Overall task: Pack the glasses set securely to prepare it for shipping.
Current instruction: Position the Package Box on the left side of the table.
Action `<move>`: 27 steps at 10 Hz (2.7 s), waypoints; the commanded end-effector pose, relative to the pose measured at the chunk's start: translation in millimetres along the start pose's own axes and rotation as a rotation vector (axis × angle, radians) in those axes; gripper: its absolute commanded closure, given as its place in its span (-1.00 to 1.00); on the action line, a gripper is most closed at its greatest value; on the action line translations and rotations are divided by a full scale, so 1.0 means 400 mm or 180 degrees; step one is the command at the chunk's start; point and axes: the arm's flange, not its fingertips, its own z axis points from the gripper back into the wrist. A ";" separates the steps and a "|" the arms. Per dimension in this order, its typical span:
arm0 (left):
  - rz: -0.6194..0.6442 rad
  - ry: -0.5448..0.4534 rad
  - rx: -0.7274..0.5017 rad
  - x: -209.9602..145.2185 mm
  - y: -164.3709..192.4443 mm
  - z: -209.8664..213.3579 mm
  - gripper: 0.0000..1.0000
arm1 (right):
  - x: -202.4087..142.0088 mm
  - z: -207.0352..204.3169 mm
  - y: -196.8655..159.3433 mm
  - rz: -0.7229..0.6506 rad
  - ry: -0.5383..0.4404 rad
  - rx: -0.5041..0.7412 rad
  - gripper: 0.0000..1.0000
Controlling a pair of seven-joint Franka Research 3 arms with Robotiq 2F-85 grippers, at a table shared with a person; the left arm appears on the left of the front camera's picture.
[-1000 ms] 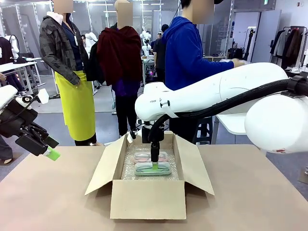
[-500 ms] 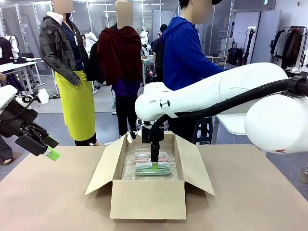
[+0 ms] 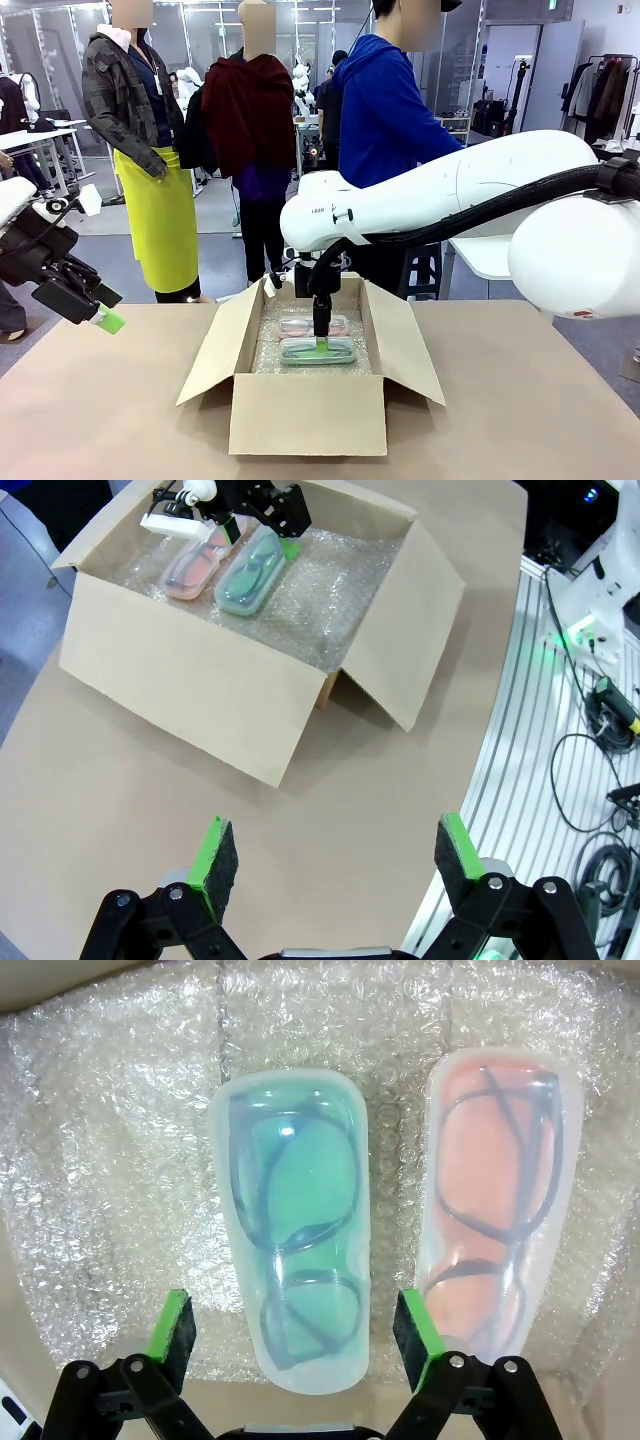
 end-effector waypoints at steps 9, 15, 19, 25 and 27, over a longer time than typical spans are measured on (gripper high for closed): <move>-0.0044 -0.0059 -0.0071 -0.001 0.002 0.006 -1.00 | -0.099 0.198 0.116 -0.0069 -0.0096 -0.0334 -1.00; -0.0044 -0.0059 -0.0071 -0.001 0.002 0.006 -1.00 | -0.465 0.312 0.282 -0.0772 -0.1174 -0.0683 -1.00; -0.0044 -0.0059 -0.0071 -0.001 0.002 0.006 -1.00 | -0.746 0.276 0.414 -0.1519 -0.1874 -0.0859 -1.00; -0.0044 -0.0059 -0.0071 -0.001 0.002 0.006 -1.00 | -0.892 0.254 0.560 -0.1666 -0.2196 -0.1077 -1.00; -0.0044 -0.0059 -0.0071 -0.001 0.002 0.006 -1.00 | -0.896 0.275 0.557 -0.1604 -0.2168 -0.1048 -1.00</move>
